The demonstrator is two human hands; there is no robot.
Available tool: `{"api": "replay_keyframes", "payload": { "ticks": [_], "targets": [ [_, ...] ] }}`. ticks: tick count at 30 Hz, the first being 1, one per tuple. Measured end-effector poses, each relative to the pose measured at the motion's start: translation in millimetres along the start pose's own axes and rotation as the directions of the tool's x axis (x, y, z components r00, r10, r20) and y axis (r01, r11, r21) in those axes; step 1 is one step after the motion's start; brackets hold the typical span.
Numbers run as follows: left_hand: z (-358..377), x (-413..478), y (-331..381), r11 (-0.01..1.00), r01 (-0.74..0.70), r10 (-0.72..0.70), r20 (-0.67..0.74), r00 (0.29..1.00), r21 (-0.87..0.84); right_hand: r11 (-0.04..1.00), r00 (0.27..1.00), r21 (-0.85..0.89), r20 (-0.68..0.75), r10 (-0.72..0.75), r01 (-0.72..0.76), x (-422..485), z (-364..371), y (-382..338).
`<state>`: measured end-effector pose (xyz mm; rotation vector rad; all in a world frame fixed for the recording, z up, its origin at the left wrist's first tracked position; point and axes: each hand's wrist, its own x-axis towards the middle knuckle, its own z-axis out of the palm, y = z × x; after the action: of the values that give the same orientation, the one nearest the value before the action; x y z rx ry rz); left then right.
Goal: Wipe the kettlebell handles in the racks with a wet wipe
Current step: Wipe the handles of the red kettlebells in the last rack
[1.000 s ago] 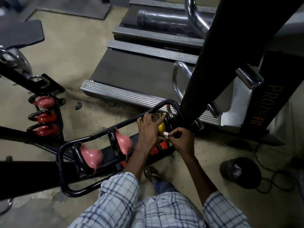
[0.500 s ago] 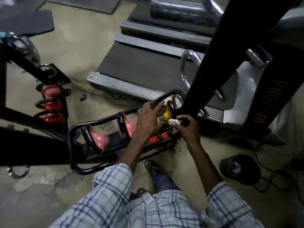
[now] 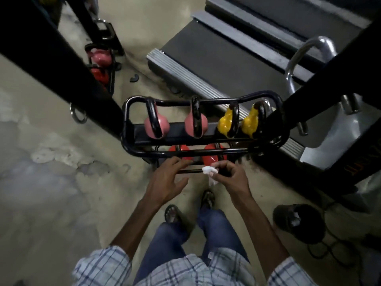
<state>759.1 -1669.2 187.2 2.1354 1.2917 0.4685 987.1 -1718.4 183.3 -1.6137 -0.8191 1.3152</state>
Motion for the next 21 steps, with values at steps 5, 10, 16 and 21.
{"api": "replay_keyframes", "payload": {
  "ticks": [5, 10, 16, 21],
  "targets": [
    [41, -19, -59, 0.989, 0.145, -0.145, -0.021, 0.989, 0.011, 0.991, 0.996, -0.122, 0.059, 0.062, -0.054, 25, 27, 52],
    [138, 9, -164, 0.961, 0.273, -0.269, -0.061, 0.961, 0.055, 0.972, 0.992, -0.236, 0.123, 0.021, 0.009, 132, 56, 151],
    [255, 52, -287, 0.955, 0.21, -0.207, -0.036, 0.978, 0.209, 0.93, 0.979, -0.307, 0.039, -0.2, 0.202, 270, 107, 260],
    [306, 72, -353, 0.931, 0.122, -0.097, -0.092, 0.991, 0.343, 0.823, 0.895, -0.353, 0.153, -0.419, 0.446, 345, 150, 326]
  ]
}}
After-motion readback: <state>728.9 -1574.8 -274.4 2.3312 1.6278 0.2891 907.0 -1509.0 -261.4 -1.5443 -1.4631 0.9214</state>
